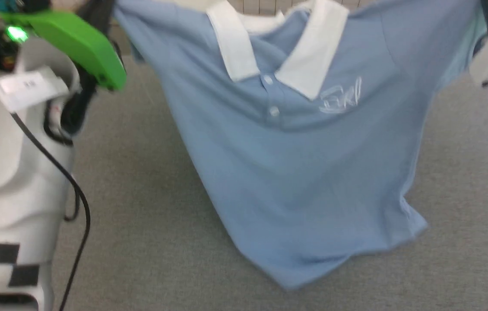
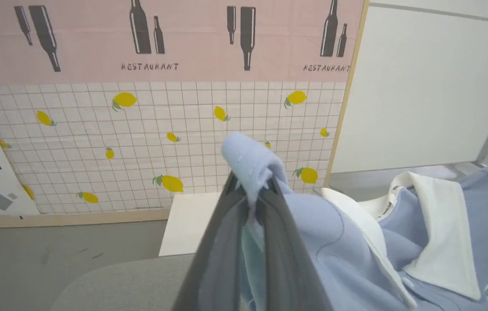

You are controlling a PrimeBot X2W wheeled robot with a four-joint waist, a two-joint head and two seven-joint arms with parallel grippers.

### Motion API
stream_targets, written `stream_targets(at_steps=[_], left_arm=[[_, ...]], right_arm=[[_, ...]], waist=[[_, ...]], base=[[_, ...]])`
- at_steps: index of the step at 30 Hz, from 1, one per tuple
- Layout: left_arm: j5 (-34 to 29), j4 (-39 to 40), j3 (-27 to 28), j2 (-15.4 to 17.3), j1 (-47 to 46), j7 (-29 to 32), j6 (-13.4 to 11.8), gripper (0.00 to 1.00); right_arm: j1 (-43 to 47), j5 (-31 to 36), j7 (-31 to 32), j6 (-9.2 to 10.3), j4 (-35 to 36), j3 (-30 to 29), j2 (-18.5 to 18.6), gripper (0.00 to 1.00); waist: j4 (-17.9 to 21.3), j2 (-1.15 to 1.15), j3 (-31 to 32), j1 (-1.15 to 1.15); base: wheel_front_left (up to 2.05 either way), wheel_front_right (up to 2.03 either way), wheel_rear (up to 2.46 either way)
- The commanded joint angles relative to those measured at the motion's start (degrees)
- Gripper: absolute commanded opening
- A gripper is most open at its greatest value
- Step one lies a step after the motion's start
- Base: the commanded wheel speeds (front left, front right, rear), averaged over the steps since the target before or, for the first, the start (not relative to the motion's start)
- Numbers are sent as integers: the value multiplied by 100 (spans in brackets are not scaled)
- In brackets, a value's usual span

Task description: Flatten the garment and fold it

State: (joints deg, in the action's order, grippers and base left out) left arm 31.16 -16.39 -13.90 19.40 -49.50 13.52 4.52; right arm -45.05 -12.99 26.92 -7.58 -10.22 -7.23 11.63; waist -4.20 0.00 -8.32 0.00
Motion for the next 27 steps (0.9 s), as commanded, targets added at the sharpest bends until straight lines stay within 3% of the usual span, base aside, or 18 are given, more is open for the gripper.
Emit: stream_targets(at_steps=[1,5,14,21,27], left_arm=[[-142,-61,71,13,-303,-213,-119,0],[-422,-351,154,-29,-798,-747,-359,0],[-367,-938,81,-45,-1312,-398,-359,0],[-158,-787,129,16,-1464,135,-397,0],[-182,-606,124,31,-1728,370,-581,0]], right_arm=[[-247,93,-189,9,-110,23,-17,0],[-688,205,-585,9,-473,109,-40,0],[-1077,169,-532,9,-911,323,32,0],[-1361,104,-63,9,-771,434,126,0],[-1822,201,229,9,-925,479,43,0]], waist=[[150,0,598,0],[197,0,877,0],[336,0,1167,0],[498,0,709,0],[728,0,-10,0]], base=[[0,0,0],[0,0,0],[0,0,0],[0,0,0],[0,0,0]])
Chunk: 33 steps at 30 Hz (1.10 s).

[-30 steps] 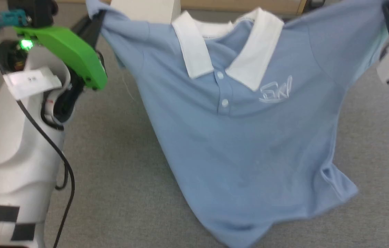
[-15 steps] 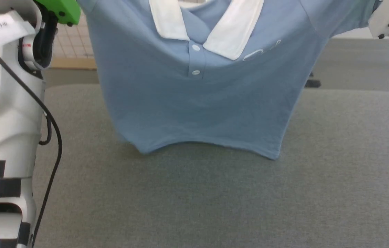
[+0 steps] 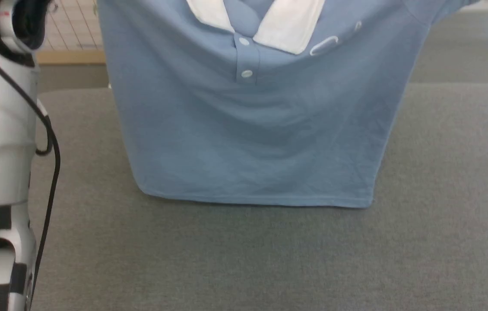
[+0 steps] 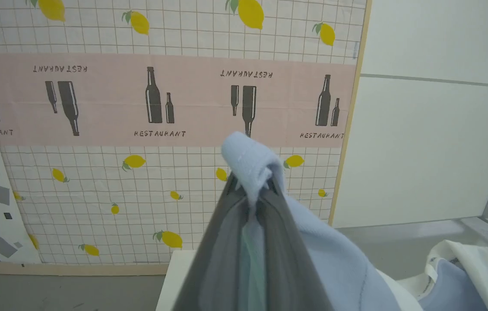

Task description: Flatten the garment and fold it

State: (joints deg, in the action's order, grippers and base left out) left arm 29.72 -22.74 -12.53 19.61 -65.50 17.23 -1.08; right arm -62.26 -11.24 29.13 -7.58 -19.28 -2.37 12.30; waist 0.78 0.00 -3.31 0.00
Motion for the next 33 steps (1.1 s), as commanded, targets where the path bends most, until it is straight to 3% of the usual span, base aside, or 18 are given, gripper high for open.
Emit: stream_targets(at_steps=[1,5,11,19,25,33], left_arm=[[-75,33,-46,-4,-235,43,-54,0],[-234,-40,-124,-127,-775,-3,-210,0],[-342,-362,-133,-510,-1639,-615,-338,0],[-564,-669,-17,-822,-2788,-1968,-492,0],[-435,-834,151,-951,-3042,-2951,-250,0],[-359,-1057,298,-877,-2952,-3195,132,0]], right_arm=[[-248,101,36,9,-104,-34,-74,0],[-915,595,-126,9,-468,-96,-228,0],[-1899,1309,-703,9,-1176,-577,-610,0],[-3003,2275,-2124,9,-1547,-743,-782,0],[-3431,2854,-3153,9,-1711,-497,-471,0],[-3492,3016,-3671,9,-2260,-283,-99,0]], waist=[[275,0,-661,0],[433,0,-1204,0],[522,0,-1809,0],[362,0,-2442,0],[220,0,-2895,0],[116,0,-3436,0]], base=[[0,0,0],[0,0,0],[0,0,0],[0,0,0],[0,0,0],[0,0,0]])
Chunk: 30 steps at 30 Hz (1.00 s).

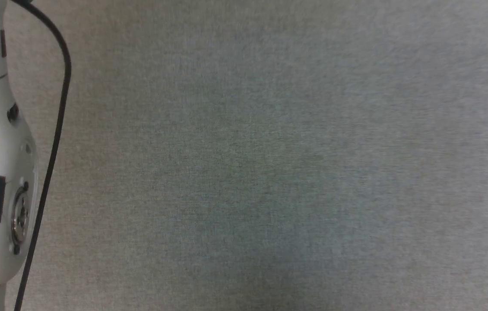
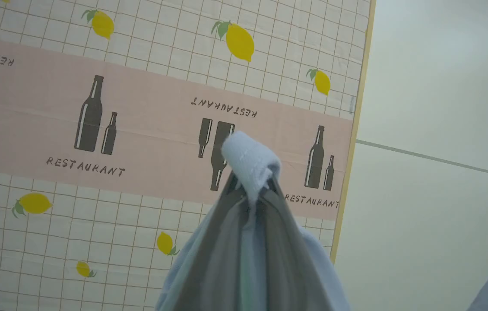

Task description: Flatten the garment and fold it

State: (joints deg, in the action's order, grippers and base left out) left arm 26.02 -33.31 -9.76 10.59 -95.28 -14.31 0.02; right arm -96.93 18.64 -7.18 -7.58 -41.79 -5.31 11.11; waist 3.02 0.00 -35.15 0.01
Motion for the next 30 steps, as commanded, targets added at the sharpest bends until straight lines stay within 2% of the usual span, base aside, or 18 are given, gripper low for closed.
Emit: stream_targets(at_steps=[1,5,8,14,19,23,26,30], left_arm=[[33,-44,13,24,57,-46,111,0],[120,-249,-156,68,266,40,450,0],[285,-223,-243,118,537,215,592,0],[940,574,-399,380,1536,922,723,0],[1524,1906,-450,741,2742,1743,735,0],[1825,3002,-394,913,3935,2100,527,0],[1909,3629,-365,1021,4932,2174,309,0],[1834,4093,-437,1227,6153,2201,129,0]], right_arm=[[5,-6,-105,9,-89,57,52,0],[145,-326,-280,9,-413,364,174,0],[302,-704,-328,9,-550,710,270,0],[964,-2144,-83,9,-262,1456,583,0],[2030,-3519,657,9,998,1705,1266,0],[3326,-4186,1167,9,2196,1349,1759,0],[4545,-4441,1442,9,2967,828,1771,0],[6071,-4577,1842,9,3813,245,1450,0]], waist=[[-120,0,-255,-1],[-170,0,-182,-1],[-202,0,-89,-1],[-270,0,235,-1],[-376,0,470,-1],[-488,0,727,-1],[-539,0,1023,-1],[-570,0,1389,-1]], base=[[0,0,0],[0,0,0],[0,0,0],[0,0,0],[0,0,0],[0,0,0],[0,0,0],[0,0,0]])
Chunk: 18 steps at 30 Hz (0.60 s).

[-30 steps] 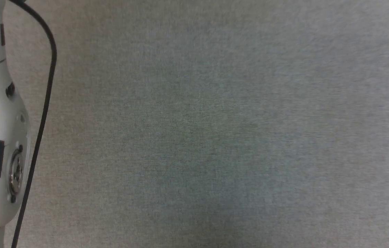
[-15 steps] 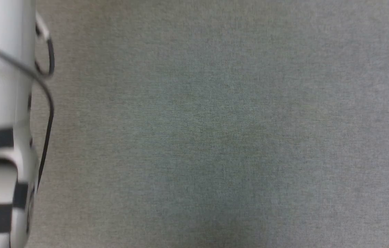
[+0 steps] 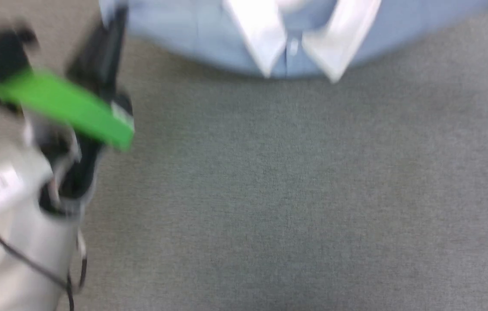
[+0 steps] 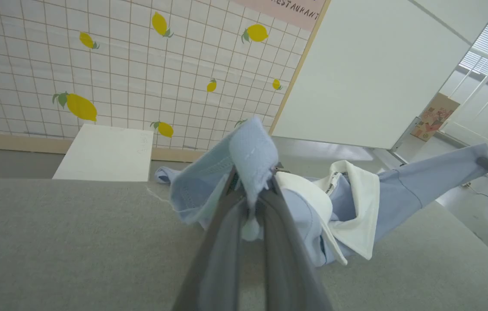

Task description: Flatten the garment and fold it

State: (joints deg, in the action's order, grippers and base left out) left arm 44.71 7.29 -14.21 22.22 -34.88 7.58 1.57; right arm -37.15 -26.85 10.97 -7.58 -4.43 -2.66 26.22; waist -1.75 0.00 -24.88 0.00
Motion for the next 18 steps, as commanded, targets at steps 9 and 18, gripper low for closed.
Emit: stream_targets(at_steps=[9,18], left_arm=[[564,420,11,194,2248,259,-245,0],[1098,557,46,211,3690,401,-404,0]], right_arm=[[2393,-314,1200,9,1406,-909,-931,0],[4108,-462,2116,9,1830,-1877,-1561,0]], waist=[[-96,0,999,0],[-175,0,1507,0]], base=[[0,0,0],[0,0,0]])
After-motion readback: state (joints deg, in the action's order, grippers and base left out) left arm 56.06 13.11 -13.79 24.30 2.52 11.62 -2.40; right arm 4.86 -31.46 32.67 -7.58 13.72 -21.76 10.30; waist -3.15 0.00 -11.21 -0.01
